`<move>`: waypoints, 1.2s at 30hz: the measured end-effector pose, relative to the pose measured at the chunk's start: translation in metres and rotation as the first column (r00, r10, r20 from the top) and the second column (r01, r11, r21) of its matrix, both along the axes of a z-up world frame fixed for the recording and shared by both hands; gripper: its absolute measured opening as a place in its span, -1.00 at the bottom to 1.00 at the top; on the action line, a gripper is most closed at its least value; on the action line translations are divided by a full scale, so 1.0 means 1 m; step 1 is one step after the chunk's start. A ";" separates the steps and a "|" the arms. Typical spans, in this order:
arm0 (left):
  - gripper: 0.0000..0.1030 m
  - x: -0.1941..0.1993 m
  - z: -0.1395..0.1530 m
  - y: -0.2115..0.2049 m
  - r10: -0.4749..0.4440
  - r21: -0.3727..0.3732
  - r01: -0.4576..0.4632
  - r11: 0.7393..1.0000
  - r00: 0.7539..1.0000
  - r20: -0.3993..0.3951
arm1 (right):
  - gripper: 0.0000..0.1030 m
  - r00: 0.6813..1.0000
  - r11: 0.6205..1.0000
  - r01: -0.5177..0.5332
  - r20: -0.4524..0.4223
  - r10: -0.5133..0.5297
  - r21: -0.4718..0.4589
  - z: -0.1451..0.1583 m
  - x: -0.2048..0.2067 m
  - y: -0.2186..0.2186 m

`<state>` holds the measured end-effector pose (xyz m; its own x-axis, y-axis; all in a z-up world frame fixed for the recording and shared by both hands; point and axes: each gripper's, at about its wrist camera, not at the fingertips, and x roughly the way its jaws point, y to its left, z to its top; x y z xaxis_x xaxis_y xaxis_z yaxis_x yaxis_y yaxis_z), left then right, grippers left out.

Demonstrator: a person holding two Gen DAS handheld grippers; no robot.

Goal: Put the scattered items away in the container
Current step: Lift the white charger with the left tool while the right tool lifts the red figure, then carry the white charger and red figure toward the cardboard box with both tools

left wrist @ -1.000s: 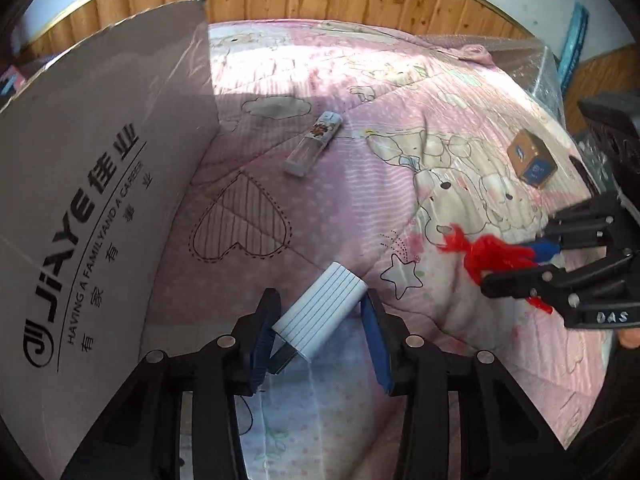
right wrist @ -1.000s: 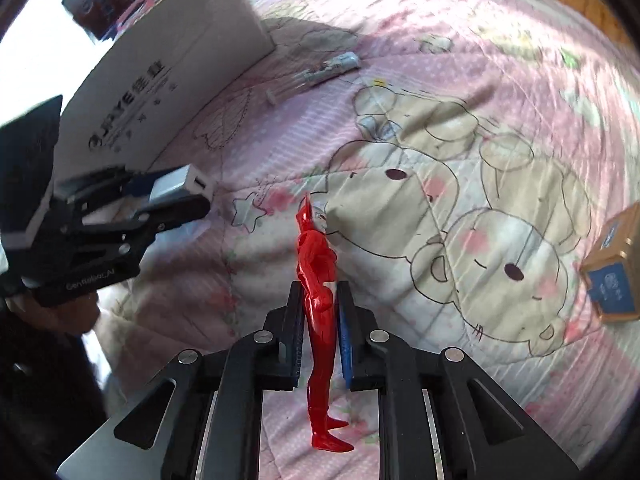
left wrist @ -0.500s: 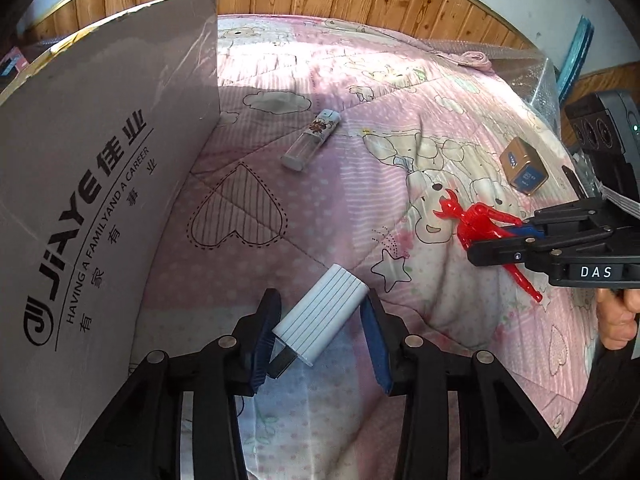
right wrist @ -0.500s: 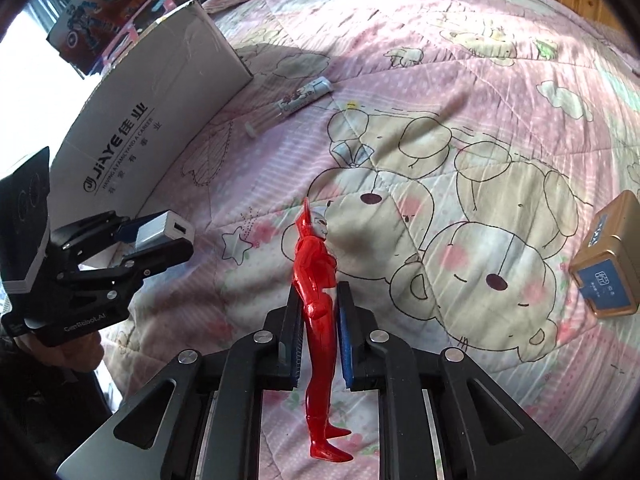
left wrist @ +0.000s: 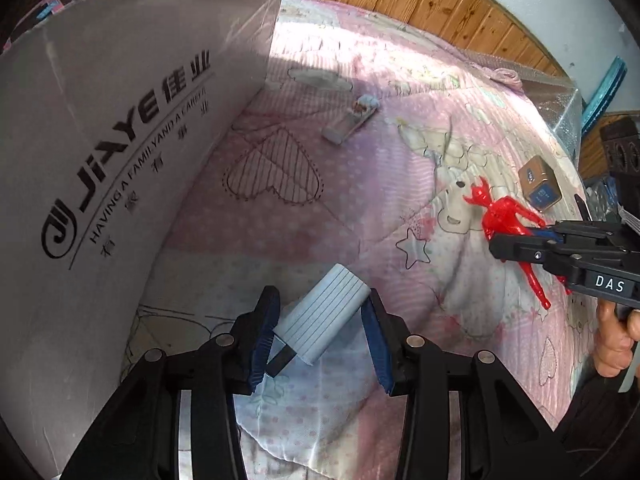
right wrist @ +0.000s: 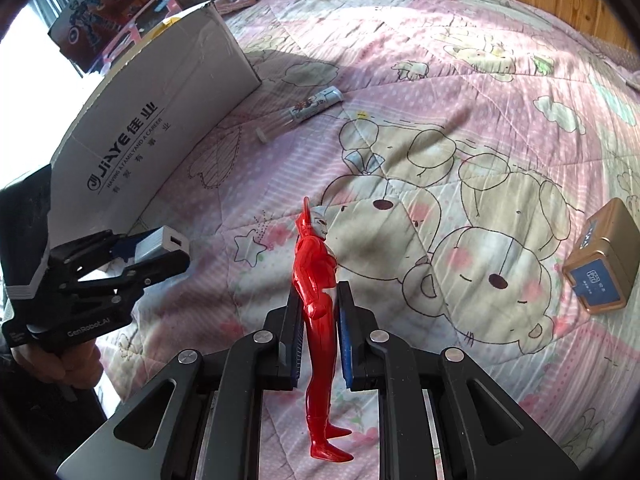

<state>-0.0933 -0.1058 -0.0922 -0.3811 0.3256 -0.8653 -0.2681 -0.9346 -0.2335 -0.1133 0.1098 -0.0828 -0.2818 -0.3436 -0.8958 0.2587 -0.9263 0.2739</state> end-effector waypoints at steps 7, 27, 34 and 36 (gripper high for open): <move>-0.15 0.011 -0.003 -0.009 -0.077 0.029 0.078 0.997 0.997 -0.013 | -0.63 1.000 1.000 -0.006 0.002 0.006 0.020 -0.004 0.002 -0.003; -0.54 0.012 -0.004 0.001 -0.150 -0.062 0.145 0.988 0.986 -0.079 | -0.69 0.999 1.000 -0.023 0.030 0.022 0.017 -0.014 0.005 -0.015; -0.57 0.015 0.006 -0.002 -0.079 -0.049 0.077 0.996 0.995 -0.057 | -0.70 1.000 0.998 0.026 0.015 -0.025 -0.056 -0.003 0.011 -0.007; -0.57 0.018 0.010 -0.002 -0.064 -0.049 0.061 0.997 0.996 -0.056 | -0.70 0.999 0.998 0.036 0.006 -0.036 -0.055 0.000 0.015 -0.006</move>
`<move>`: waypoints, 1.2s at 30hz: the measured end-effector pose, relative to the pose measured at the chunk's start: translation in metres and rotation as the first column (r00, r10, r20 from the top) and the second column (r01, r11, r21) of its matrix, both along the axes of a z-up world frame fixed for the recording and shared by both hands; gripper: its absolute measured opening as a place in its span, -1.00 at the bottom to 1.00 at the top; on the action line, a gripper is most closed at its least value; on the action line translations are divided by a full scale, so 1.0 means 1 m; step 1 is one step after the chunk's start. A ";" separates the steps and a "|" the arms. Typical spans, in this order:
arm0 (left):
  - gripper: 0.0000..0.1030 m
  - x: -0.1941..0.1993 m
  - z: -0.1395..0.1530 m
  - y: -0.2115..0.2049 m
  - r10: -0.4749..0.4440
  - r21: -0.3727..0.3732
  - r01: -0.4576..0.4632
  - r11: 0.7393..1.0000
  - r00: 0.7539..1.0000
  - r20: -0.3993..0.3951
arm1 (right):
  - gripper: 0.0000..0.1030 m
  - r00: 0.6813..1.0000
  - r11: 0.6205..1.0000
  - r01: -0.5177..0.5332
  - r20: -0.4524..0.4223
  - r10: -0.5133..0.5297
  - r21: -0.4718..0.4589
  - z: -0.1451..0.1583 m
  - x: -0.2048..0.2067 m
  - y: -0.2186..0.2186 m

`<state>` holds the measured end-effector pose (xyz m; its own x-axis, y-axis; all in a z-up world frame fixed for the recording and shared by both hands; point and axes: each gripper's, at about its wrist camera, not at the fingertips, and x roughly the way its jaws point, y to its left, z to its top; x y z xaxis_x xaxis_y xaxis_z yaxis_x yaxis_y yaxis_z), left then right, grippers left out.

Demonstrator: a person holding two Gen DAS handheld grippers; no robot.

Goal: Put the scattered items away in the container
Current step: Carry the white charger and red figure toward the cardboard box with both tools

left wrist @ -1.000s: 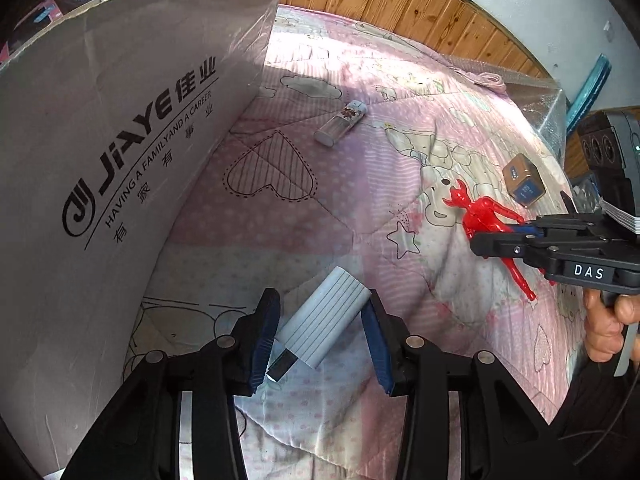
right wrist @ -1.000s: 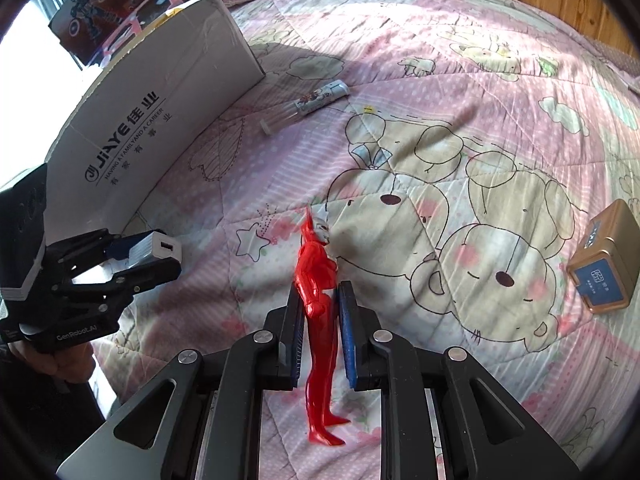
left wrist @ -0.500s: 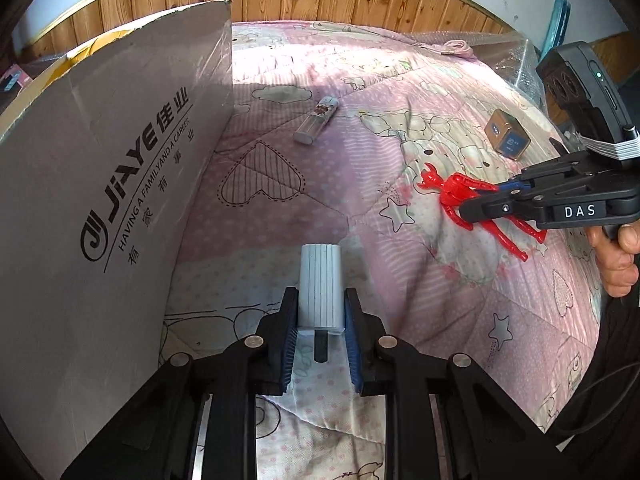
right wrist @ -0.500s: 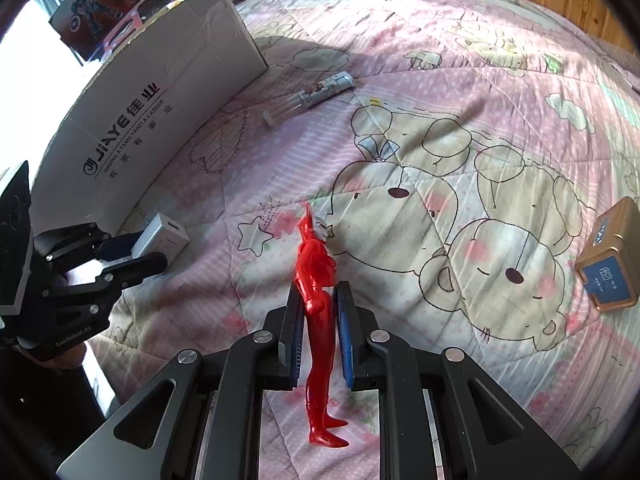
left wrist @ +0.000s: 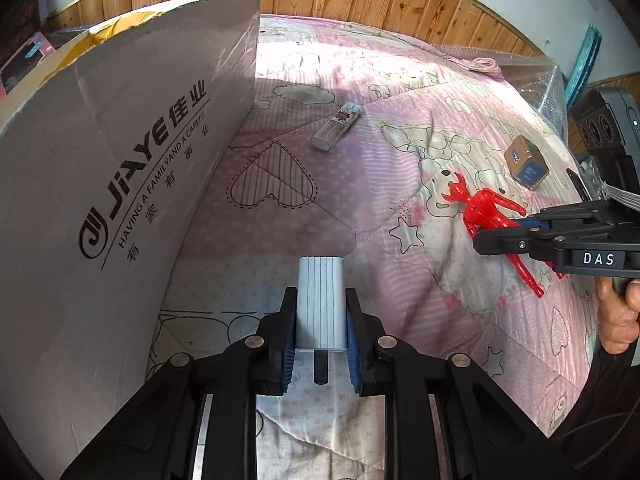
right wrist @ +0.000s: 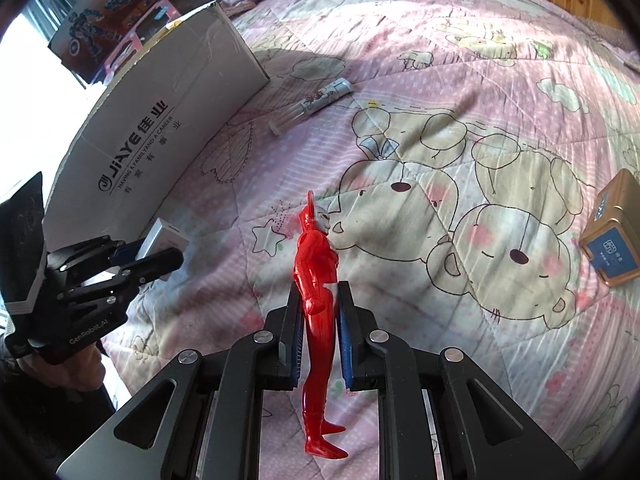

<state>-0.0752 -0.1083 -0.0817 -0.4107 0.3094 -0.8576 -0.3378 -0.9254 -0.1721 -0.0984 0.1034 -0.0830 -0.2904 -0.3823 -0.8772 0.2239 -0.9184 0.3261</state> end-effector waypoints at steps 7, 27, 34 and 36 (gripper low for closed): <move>-0.57 0.010 0.025 -0.001 0.033 0.000 -0.033 0.999 0.999 -0.027 | -0.70 0.997 0.997 0.079 -0.024 -0.079 -0.006 0.008 0.012 0.010; -0.57 0.041 0.088 -0.042 0.090 0.115 -0.078 0.990 0.991 -0.102 | -0.70 0.970 0.974 0.223 -0.110 -0.218 0.032 0.034 0.064 -0.024; -0.57 0.048 0.099 -0.058 0.098 0.148 -0.081 0.986 0.989 -0.112 | -0.70 0.960 0.972 0.232 -0.169 -0.222 0.041 0.059 0.079 -0.050; -0.57 0.050 0.102 -0.064 0.102 0.162 -0.083 0.983 0.988 -0.113 | -0.70 0.957 0.971 0.237 -0.182 -0.227 0.031 0.065 0.084 -0.057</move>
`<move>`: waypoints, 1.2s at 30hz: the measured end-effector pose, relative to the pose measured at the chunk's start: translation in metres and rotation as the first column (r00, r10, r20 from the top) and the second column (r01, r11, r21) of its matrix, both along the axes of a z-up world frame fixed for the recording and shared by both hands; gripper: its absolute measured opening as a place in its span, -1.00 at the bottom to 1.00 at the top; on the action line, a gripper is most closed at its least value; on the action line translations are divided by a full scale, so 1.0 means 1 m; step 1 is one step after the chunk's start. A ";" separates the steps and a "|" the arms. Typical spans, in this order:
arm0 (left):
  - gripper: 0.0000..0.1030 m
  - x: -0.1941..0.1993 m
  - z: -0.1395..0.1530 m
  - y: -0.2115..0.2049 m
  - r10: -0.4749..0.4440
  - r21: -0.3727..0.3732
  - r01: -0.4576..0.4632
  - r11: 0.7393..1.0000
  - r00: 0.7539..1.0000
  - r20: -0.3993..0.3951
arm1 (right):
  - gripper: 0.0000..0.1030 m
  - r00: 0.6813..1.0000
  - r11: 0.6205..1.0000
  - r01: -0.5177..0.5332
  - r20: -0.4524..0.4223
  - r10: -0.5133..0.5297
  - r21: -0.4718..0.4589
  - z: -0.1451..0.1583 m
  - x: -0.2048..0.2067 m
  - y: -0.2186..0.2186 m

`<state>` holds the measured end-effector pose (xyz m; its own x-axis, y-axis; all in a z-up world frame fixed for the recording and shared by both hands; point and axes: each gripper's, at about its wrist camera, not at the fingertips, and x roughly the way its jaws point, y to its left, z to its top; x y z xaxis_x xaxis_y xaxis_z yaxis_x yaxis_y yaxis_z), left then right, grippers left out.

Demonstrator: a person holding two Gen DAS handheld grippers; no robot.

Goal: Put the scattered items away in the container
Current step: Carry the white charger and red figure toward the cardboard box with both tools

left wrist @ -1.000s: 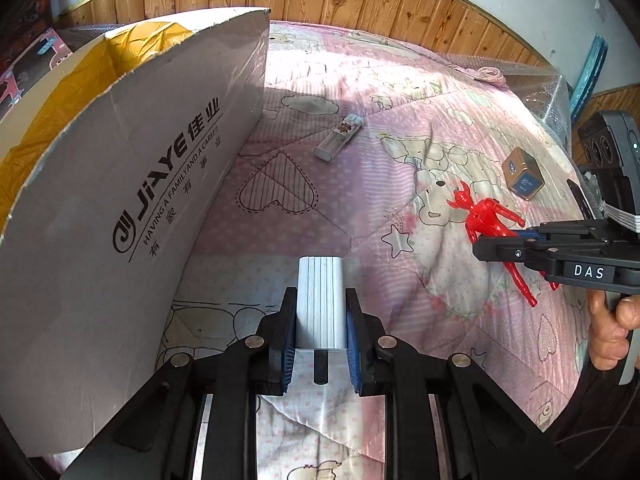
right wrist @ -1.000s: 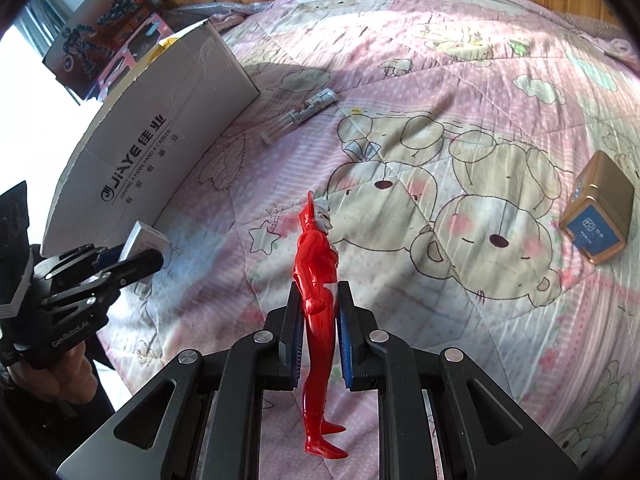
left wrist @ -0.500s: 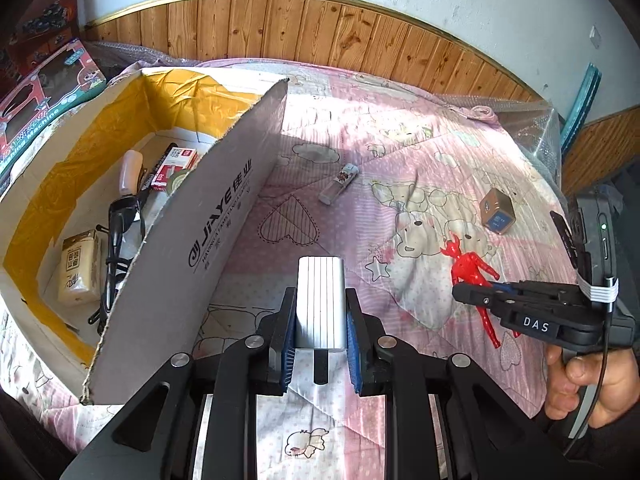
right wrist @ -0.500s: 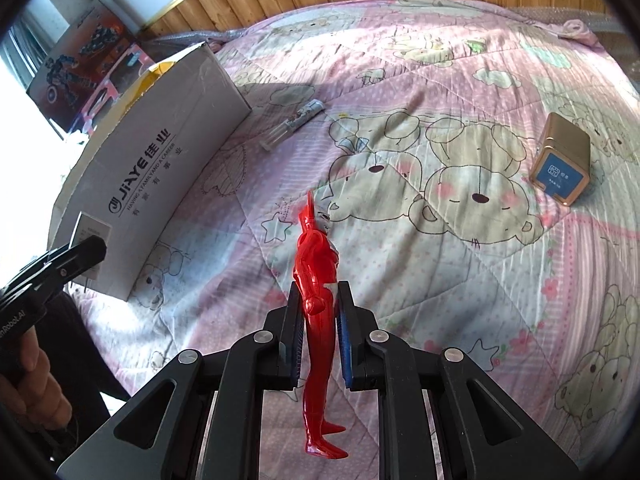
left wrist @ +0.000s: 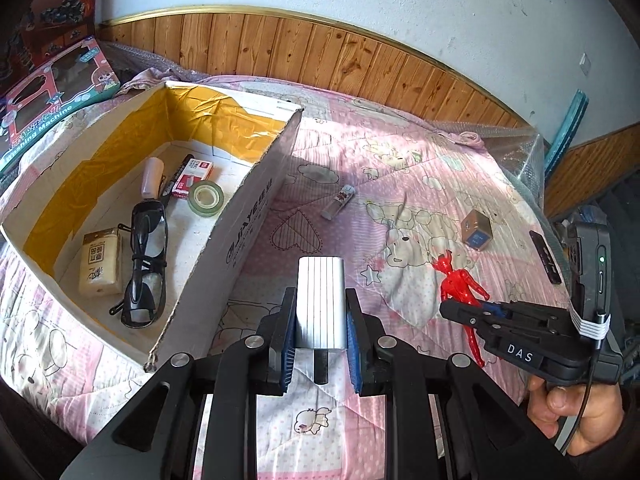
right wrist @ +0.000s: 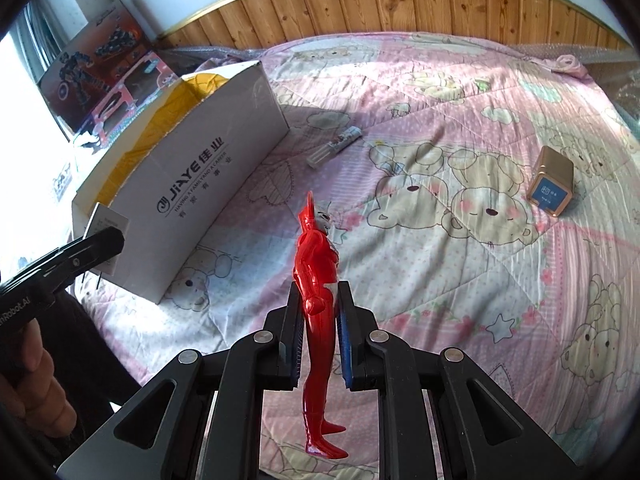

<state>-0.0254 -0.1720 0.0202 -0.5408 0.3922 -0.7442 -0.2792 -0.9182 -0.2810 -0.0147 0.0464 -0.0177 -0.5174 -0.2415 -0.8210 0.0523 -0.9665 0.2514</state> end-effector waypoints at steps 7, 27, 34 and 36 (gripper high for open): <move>-0.57 0.003 0.014 -0.015 0.015 0.038 -0.014 0.999 1.000 -0.015 | -0.70 1.000 0.999 0.005 -0.027 -0.006 -0.039 0.020 0.011 -0.025; -0.57 -0.011 0.050 -0.051 0.065 0.106 -0.060 0.993 0.997 -0.049 | -0.70 0.986 0.994 -0.093 -0.145 0.084 -0.058 0.097 -0.013 -0.092; -0.57 -0.029 0.050 -0.073 0.098 0.171 -0.097 0.981 0.995 0.004 | -0.70 0.980 0.989 -0.127 -0.165 0.114 -0.071 0.109 -0.026 -0.107; -0.57 -0.033 0.049 -0.077 0.111 0.169 -0.111 0.979 0.994 0.010 | -0.70 0.979 0.989 -0.132 -0.164 0.119 -0.070 0.109 -0.030 -0.110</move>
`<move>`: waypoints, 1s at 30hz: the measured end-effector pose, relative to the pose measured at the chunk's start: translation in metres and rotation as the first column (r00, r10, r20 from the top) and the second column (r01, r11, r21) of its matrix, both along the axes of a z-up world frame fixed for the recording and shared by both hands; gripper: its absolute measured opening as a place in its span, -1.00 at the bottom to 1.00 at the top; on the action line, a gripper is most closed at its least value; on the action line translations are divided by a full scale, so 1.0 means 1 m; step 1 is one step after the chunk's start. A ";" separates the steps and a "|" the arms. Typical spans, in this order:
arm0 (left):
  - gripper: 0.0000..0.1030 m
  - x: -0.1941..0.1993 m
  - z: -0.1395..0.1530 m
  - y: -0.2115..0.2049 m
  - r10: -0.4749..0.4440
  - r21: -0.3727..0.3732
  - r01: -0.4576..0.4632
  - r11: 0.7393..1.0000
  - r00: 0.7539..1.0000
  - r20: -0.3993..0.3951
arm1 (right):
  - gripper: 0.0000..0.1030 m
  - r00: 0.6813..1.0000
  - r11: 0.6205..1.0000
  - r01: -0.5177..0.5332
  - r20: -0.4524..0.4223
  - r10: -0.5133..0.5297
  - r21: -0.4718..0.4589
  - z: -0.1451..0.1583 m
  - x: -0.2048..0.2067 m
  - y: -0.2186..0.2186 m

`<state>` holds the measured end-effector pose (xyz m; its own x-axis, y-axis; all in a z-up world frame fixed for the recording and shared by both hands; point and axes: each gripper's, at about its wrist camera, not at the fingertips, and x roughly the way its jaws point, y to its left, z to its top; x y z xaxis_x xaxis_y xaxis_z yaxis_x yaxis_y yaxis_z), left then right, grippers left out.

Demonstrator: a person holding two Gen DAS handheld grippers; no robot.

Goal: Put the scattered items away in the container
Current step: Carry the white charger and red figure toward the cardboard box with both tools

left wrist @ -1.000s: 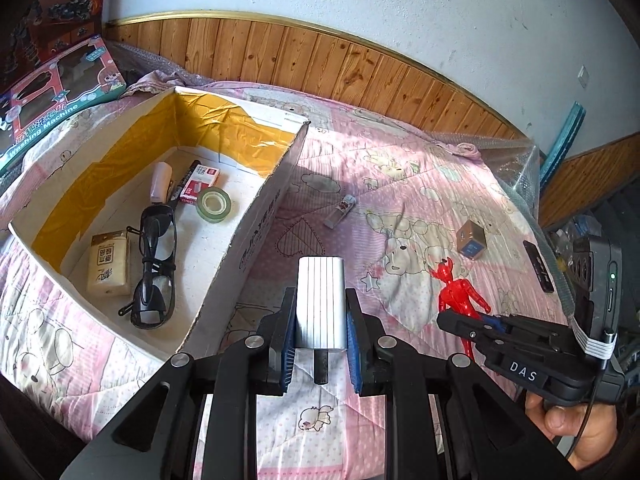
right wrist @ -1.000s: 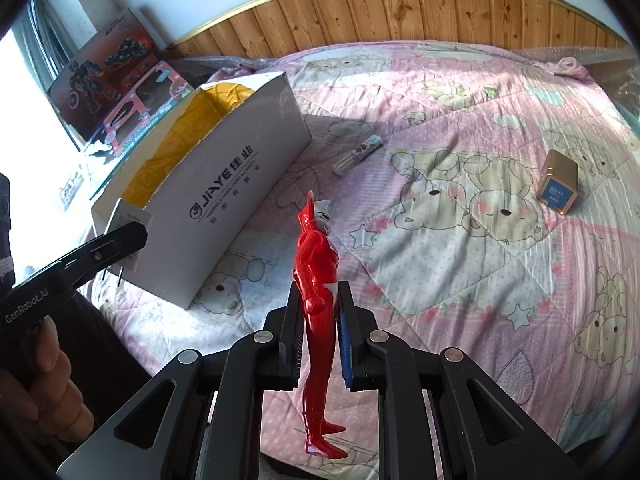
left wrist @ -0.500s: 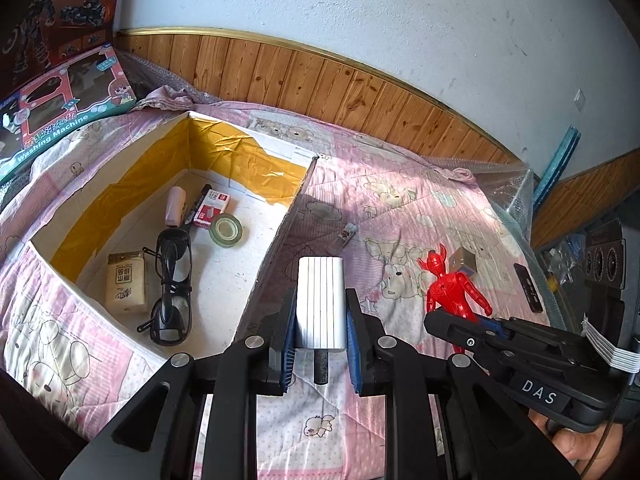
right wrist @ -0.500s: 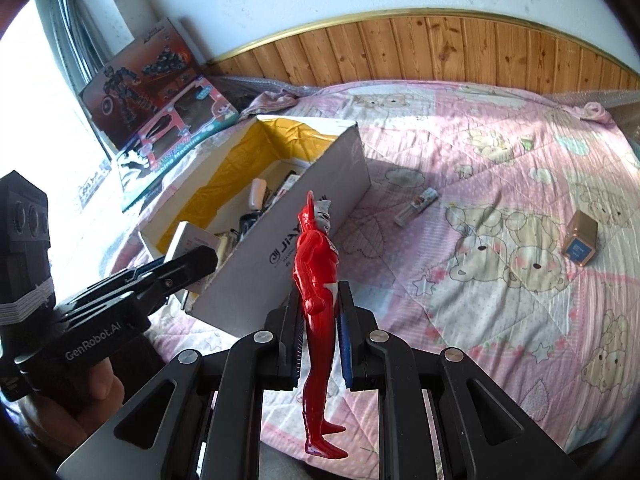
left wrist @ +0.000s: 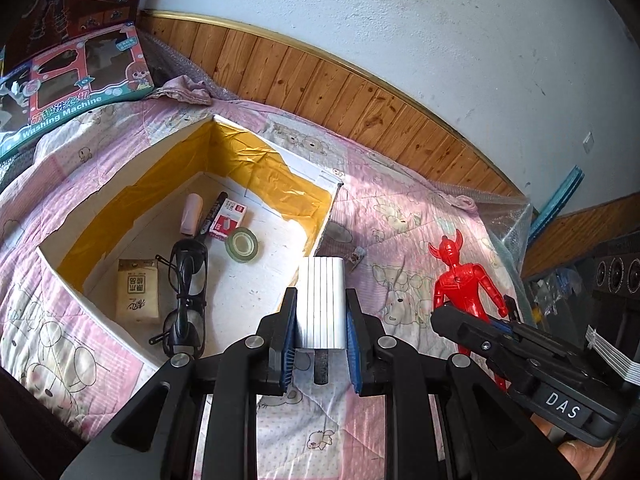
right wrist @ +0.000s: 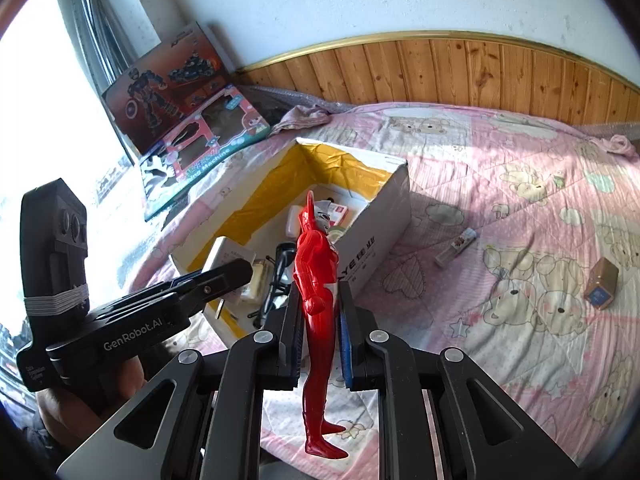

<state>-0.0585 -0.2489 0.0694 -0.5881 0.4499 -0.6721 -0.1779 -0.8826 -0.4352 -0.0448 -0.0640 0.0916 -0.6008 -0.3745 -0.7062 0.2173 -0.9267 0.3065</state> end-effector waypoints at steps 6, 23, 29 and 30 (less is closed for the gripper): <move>-0.57 -0.012 0.003 -0.008 0.018 -0.010 -0.018 1.000 1.000 -0.004 | -0.70 0.999 0.999 -0.037 0.005 0.037 0.002 0.002 -0.015 -0.014; -0.57 -0.035 0.010 -0.040 0.085 -0.059 -0.087 0.995 0.996 -0.025 | -0.70 0.989 0.988 -0.151 -0.001 0.151 0.019 0.007 -0.055 -0.064; -0.57 -0.039 0.006 -0.056 0.115 -0.061 -0.116 0.991 0.993 -0.016 | -0.70 0.984 0.983 -0.180 0.004 0.180 0.033 0.006 -0.068 -0.079; -0.57 -0.040 0.004 -0.059 0.119 -0.058 -0.120 0.991 0.993 -0.011 | -0.70 0.983 0.982 -0.184 0.006 0.184 0.034 0.006 -0.070 -0.081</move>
